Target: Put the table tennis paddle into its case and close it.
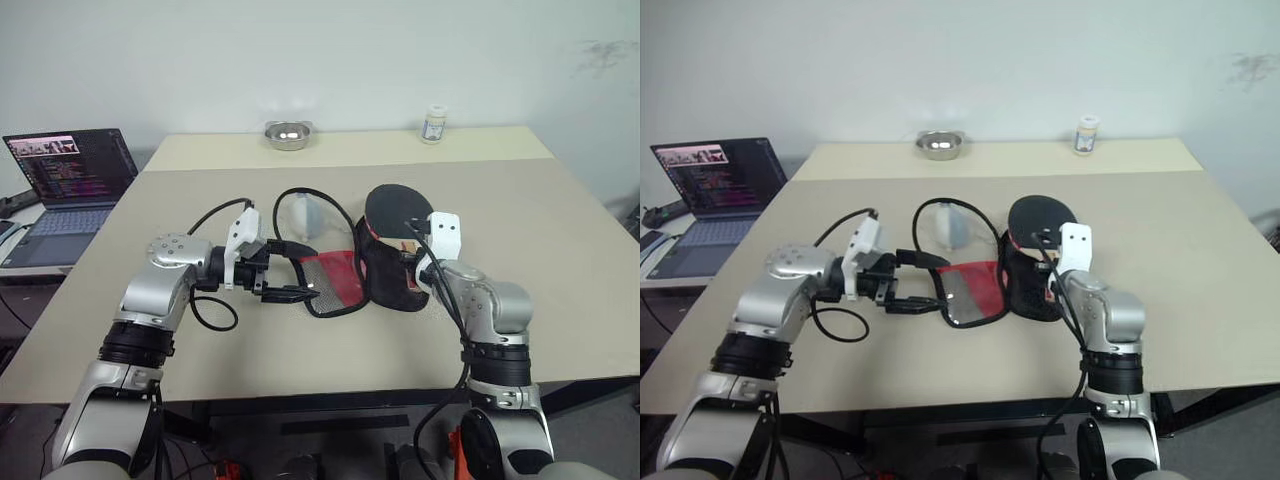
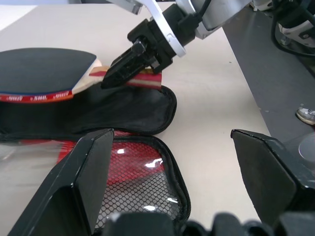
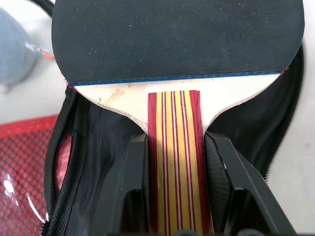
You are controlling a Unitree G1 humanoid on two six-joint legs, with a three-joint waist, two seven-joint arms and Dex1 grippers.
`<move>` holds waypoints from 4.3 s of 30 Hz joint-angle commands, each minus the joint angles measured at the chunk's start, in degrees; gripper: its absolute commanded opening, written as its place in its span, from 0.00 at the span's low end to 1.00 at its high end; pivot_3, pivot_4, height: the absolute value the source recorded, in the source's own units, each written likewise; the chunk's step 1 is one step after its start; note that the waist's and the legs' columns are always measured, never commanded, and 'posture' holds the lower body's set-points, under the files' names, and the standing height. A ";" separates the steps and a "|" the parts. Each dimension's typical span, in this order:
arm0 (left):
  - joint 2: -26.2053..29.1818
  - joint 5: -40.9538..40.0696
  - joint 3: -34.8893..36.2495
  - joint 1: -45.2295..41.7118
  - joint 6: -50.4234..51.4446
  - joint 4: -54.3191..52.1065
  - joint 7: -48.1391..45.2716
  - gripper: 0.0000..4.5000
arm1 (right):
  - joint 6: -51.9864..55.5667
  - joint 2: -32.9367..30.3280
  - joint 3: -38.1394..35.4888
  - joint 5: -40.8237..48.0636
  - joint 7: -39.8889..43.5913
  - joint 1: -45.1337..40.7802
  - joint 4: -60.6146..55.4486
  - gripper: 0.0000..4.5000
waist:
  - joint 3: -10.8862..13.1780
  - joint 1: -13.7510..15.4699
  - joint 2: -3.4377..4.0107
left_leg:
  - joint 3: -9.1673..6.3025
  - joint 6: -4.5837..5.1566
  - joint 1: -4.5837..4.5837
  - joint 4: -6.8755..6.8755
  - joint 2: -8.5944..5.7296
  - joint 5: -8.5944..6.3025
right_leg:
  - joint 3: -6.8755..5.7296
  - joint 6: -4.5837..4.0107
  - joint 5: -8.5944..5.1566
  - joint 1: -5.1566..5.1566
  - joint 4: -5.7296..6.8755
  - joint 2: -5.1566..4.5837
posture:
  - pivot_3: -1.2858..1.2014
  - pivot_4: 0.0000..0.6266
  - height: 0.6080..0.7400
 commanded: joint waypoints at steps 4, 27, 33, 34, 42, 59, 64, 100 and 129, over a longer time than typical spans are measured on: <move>0.85 -0.01 1.82 -0.11 -1.12 -1.23 0.15 0.92 | -3.40 1.69 0.86 -0.87 -0.39 -0.10 0.19 0.25 | 0.00 -0.11 0.00 | 0.00 0.00 0.00 0.00 0.00 0.00 | 0.01 0.00 0.00 0.00 0.01 0.00 | 0.52 0.24 1.00; 0.86 0.30 1.88 -0.31 -0.74 -1.82 1.02 0.92 | -5.82 2.88 1.12 -1.50 -0.58 1.97 -0.53 0.82 | 0.00 -0.19 0.00 | 0.00 0.01 0.02 0.01 -0.01 0.00 | 0.00 0.00 0.00 0.01 0.03 0.00 | 0.52 0.24 1.00; 1.26 0.42 2.27 0.08 -0.28 -2.15 2.30 0.92 | -3.68 0.19 4.01 -0.45 2.61 2.35 -7.80 0.99 | 0.00 -0.18 0.00 | 0.00 0.01 0.02 0.01 -0.01 -0.01 | 0.00 0.00 0.00 0.01 0.03 0.00 | 0.52 0.24 1.00; 1.81 0.39 2.88 0.45 0.69 -2.16 3.17 0.92 | -0.17 -2.37 5.40 3.18 7.12 2.23 -12.91 0.99 | 0.00 -0.17 0.00 | 0.00 0.02 0.02 0.01 0.00 -0.01 | 0.00 0.00 0.00 0.01 0.03 0.00 | 0.52 0.24 1.00; 5.88 0.68 6.47 1.63 3.32 0.57 6.79 0.92 | 11.91 -24.37 2.49 20.73 29.02 1.68 -29.84 0.99 | 0.00 0.02 -0.01 | -0.12 0.07 0.03 0.02 0.03 -0.04 | -0.15 0.01 -0.01 0.14 -0.10 0.04 | 0.52 0.24 1.00; -1.12 14.19 0.96 -4.33 -10.10 25.03 12.64 0.01 | 1.77 -50.16 -0.92 27.71 48.34 7.04 -31.05 1.00 | 0.08 1.79 -0.26 | -0.19 0.08 -0.03 0.10 -0.03 -0.04 | -0.32 0.03 -0.01 0.25 -0.15 -0.09 | 0.52 0.24 1.00; -8.43 14.52 0.29 -10.91 -12.06 30.85 12.35 0.01 | 0.60 -54.85 -3.14 27.79 49.90 10.78 -30.68 1.00 | 0.23 2.61 -0.53 | -0.25 0.07 -0.24 0.20 -0.03 -0.04 | -0.47 0.04 0.00 0.21 -0.24 -0.11 | 0.52 0.24 1.00; -9.19 4.76 6.50 -9.02 -1.12 10.56 5.80 0.01 | -7.98 -36.08 5.99 9.79 31.12 -0.38 8.08 1.00 | 0.42 1.48 -0.84 | -0.18 -0.04 -0.33 0.13 -0.07 0.02 | -0.33 0.13 0.08 0.15 -0.65 -0.13 | 0.52 0.24 1.00; -6.90 4.78 5.17 -6.17 -1.46 8.47 6.24 0.00 | -11.33 -26.06 12.72 1.05 36.53 -4.50 24.65 0.41 | 0.32 0.38 -0.84 | -0.01 -0.04 0.06 0.24 -0.04 0.02 | -0.11 0.10 0.09 0.25 -0.05 -0.08 | 0.52 0.24 1.00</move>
